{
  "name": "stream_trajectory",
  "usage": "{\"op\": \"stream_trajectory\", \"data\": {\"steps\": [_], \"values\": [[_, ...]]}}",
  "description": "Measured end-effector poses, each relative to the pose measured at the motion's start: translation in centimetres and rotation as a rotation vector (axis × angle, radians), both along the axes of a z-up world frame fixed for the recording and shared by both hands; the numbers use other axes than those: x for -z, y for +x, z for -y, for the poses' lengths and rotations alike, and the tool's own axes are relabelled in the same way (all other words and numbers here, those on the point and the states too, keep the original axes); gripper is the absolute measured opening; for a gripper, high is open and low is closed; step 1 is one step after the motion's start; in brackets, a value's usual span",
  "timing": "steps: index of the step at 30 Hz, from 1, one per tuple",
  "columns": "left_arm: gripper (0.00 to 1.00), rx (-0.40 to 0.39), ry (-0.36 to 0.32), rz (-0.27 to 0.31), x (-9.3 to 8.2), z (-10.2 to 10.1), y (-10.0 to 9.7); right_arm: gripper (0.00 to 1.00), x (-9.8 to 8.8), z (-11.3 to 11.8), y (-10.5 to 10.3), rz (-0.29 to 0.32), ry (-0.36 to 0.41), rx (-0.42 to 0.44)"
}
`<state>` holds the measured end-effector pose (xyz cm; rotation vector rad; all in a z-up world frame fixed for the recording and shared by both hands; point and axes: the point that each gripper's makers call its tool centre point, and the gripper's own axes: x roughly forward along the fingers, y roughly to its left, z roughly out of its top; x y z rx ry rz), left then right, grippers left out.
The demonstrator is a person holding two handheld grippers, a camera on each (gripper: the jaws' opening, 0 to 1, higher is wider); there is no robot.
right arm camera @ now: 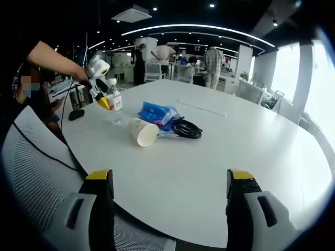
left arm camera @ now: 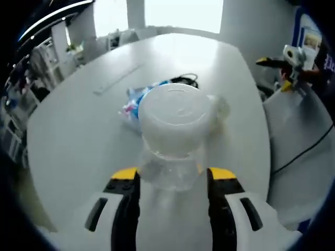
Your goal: Arrange the tabletop items into an orderly group along one side of the table until the central work area is clear of visible clutter.
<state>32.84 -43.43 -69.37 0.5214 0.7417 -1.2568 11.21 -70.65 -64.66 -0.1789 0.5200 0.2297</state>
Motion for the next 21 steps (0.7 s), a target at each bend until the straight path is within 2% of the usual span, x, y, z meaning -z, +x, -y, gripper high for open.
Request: {"op": "stream_trajectory", "data": {"steps": [4, 10, 14, 17, 21], "values": [[0.56, -0.049, -0.001, 0.006, 0.5, -0.5, -0.3, 0.89, -0.1, 0.0, 0.0, 0.002, 0.004, 0.003], [0.59, -0.188, -0.089, 0.035, -0.3, 0.0, 0.4, 0.89, -0.1, 0.0, 0.1, 0.002, 0.007, 0.003], [0.66, -0.288, -0.175, 0.03, -1.0, 0.6, 0.6, 0.88, -0.1, 0.1, 0.1, 0.0, 0.006, 0.003], [0.67, -0.34, -0.198, 0.068, -1.3, 0.7, 1.0, 0.88, -0.1, 0.1, 0.1, -0.002, 0.007, 0.003], [0.67, -0.39, -0.223, 0.075, -1.3, 1.0, 1.2, 0.88, -0.1, 0.1, 0.1, -0.005, 0.006, 0.002]]}}
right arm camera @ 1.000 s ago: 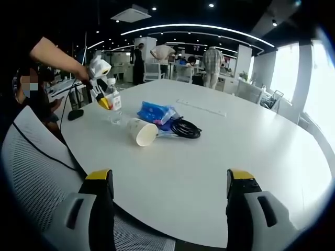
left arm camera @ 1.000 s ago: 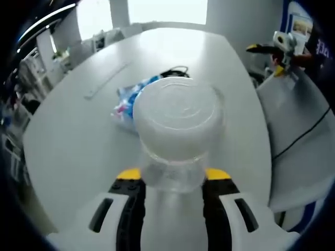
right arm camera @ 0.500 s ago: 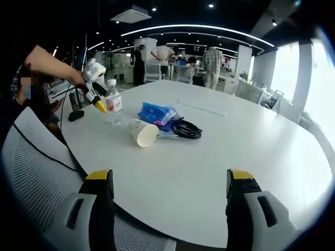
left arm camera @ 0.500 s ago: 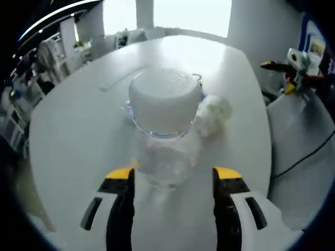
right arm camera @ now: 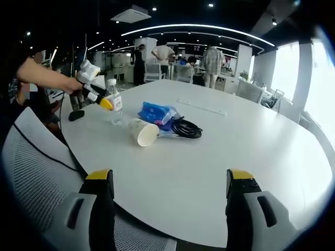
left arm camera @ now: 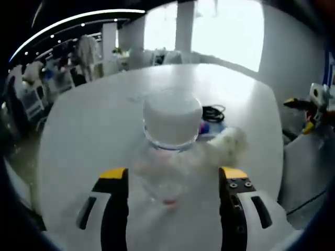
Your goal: Arrange the tabletop items into an orderly group along one side of the table until the central work area is clear of visible clutter.
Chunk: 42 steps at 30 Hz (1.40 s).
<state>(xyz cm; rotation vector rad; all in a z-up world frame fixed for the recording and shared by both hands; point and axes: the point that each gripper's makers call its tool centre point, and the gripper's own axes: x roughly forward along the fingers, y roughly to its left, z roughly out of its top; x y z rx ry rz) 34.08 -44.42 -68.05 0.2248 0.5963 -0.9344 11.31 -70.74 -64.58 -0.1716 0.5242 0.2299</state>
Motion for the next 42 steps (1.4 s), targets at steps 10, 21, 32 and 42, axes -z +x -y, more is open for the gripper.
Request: {"op": "stream_trajectory", "data": {"steps": [10, 21, 32, 42], "values": [[0.65, -0.101, -0.022, 0.032, -0.2, 0.2, 0.8, 0.88, 0.0, 0.1, 0.1, -0.003, -0.002, 0.0], [0.64, -0.178, -0.036, 0.045, 0.3, 0.6, 0.7, 0.87, 0.0, 0.3, 0.1, -0.006, -0.003, 0.002], [0.59, -0.26, -0.062, 0.042, 1.0, 0.6, 1.4, 0.86, 0.0, 0.3, 0.1, -0.009, 0.0, 0.004], [0.55, -0.275, -0.086, 0.057, 0.7, 0.6, 2.4, 0.88, -0.1, -0.1, 0.2, -0.002, 0.029, -0.009]]}}
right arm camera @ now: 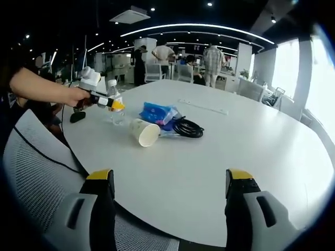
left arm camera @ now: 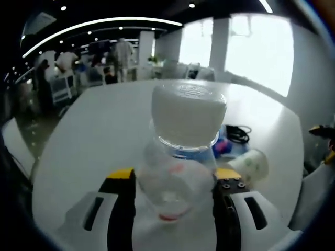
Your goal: Arrange the tabletop items into an orderly group along one side of the table until the central work area is clear of visible clutter.
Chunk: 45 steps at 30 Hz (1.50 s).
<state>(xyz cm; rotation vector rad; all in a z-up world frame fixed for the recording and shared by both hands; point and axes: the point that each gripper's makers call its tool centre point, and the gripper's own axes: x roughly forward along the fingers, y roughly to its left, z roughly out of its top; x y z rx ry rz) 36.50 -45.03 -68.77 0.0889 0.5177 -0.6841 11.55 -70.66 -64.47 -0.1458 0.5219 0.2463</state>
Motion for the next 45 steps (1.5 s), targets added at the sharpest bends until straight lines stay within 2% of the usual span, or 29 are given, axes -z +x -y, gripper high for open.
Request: {"op": "stream_trajectory", "data": {"steps": [6, 16, 18, 45], "values": [[0.49, 0.028, 0.025, 0.014, 0.21, 0.31, 0.07, 0.9, 0.05, -0.15, 0.03, -0.006, 0.007, -0.006], [0.48, 0.047, 0.045, 0.02, 0.37, 0.23, -0.06, 0.91, 0.15, -0.21, -0.09, -0.01, 0.008, -0.006], [0.46, 0.063, 0.073, 0.03, 0.49, 0.07, -0.11, 0.91, 0.17, -0.16, -0.12, -0.011, 0.005, -0.004], [0.44, 0.168, 0.101, 0.039, 0.41, 0.4, -0.05, 0.89, 0.15, -0.06, -0.07, -0.005, 0.002, 0.006]]}}
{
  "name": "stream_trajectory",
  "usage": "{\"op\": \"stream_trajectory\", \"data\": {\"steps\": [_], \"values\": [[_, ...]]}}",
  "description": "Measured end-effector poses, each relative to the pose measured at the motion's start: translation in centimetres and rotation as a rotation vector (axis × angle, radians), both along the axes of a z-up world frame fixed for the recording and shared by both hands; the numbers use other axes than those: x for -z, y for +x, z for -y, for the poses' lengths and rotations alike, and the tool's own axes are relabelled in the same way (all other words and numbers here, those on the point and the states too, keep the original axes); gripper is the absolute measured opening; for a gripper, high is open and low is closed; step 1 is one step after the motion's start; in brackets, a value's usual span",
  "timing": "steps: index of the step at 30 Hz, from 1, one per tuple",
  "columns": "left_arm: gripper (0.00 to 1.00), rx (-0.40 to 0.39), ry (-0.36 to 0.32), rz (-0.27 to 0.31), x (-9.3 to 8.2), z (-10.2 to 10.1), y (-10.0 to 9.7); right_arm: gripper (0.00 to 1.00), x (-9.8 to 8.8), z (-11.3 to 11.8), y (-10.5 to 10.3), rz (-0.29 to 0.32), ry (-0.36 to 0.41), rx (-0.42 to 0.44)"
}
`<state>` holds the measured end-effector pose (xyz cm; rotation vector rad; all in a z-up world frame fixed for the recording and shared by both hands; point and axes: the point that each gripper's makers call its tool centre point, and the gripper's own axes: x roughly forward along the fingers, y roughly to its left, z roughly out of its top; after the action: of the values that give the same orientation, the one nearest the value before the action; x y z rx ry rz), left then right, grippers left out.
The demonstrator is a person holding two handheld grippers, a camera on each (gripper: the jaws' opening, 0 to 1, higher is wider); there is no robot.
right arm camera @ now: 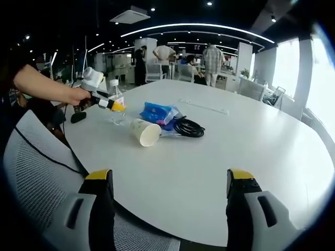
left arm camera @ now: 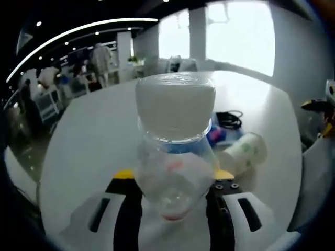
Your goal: Arrange the tabletop items into an orderly group along one side of the table until the central work area is clear of visible clutter.
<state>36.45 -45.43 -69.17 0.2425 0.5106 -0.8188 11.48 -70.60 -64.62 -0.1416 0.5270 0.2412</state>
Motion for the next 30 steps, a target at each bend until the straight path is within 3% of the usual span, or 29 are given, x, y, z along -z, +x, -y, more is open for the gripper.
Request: {"op": "stream_trajectory", "data": {"steps": [10, 30], "values": [[0.44, -0.019, -0.028, -0.002, -0.7, -0.7, 1.7, 0.89, 0.0, 0.1, 0.1, -0.002, -0.001, 0.001], [0.44, -0.021, -0.01, 0.014, -1.4, -1.6, 5.6, 0.89, 0.2, 0.2, 0.2, -0.011, -0.002, 0.008]]}}
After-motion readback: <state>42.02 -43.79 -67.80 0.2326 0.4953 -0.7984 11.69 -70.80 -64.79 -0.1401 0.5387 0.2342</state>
